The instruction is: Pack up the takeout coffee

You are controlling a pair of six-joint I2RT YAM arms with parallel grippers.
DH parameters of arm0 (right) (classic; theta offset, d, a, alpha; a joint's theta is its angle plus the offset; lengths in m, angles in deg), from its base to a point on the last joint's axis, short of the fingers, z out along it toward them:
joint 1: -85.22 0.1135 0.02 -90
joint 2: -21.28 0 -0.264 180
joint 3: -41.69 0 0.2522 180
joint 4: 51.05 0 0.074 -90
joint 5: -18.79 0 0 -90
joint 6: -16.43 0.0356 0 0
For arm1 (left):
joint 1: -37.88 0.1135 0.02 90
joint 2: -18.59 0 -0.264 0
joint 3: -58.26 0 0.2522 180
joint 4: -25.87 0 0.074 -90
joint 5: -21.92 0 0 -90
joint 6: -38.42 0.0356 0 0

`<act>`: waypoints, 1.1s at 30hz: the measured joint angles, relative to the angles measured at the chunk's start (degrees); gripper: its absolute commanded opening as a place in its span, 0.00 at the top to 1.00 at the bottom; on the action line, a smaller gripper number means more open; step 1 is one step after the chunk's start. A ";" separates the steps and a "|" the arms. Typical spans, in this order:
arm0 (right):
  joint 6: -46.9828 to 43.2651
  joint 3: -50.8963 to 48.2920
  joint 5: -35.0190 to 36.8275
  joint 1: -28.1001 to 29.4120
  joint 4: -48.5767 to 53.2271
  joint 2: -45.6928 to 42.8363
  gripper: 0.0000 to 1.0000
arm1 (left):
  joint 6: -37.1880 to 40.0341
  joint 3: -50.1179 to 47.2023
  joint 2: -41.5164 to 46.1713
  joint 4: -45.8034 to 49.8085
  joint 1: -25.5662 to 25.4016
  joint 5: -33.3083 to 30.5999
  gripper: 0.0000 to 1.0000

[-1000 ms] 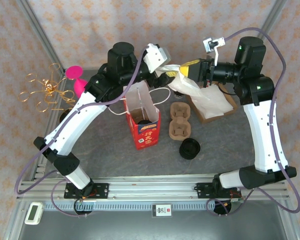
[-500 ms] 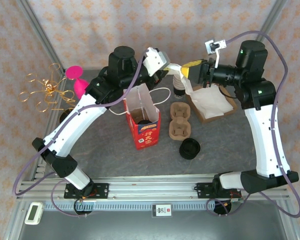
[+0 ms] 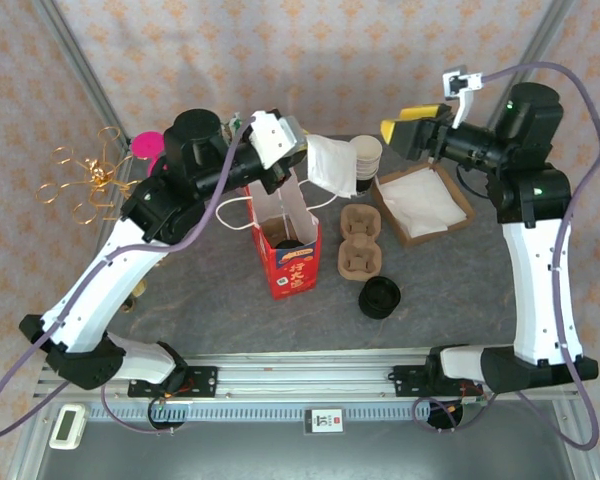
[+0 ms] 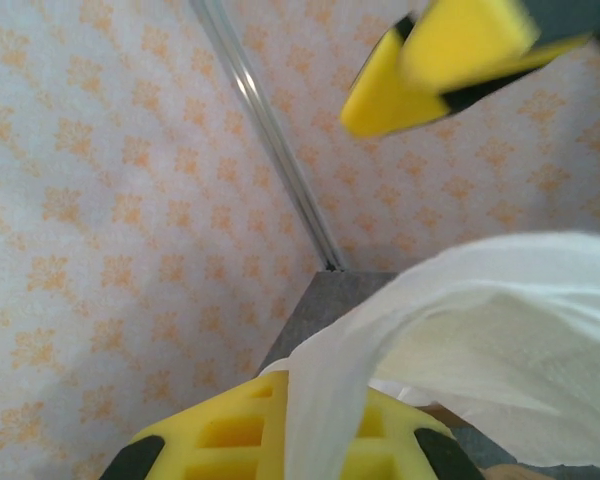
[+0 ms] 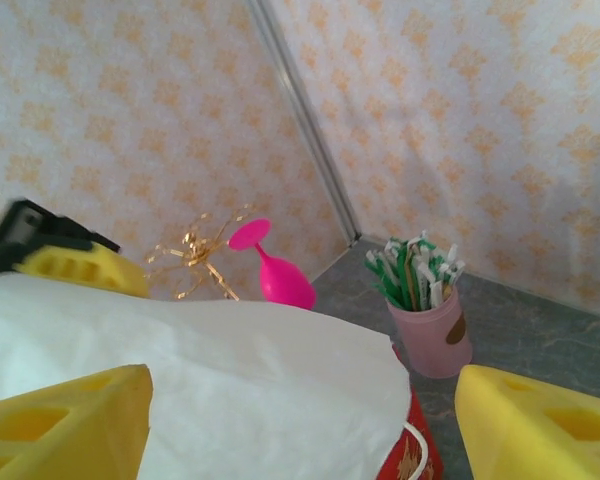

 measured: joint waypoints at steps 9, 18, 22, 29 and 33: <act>-18.05 -7.91 2.34 10.32 -1.33 1.33 0.14 | 0.09 -0.76 1.60 0.13 0.00 5.40 1.00; -31.47 -11.74 6.25 19.17 -2.19 -0.33 0.14 | 0.11 0.20 0.26 1.55 0.00 8.44 1.00; -34.58 -11.91 7.02 19.43 -3.58 -1.25 0.26 | 0.15 1.25 -0.37 2.73 0.00 9.11 1.00; -37.48 -11.87 5.42 20.28 -4.48 -1.01 0.50 | 0.72 1.73 -0.42 4.13 0.00 9.88 1.00; -38.03 -10.32 3.21 20.44 -4.37 0.74 0.68 | 0.74 2.82 -1.05 4.66 0.00 9.90 1.00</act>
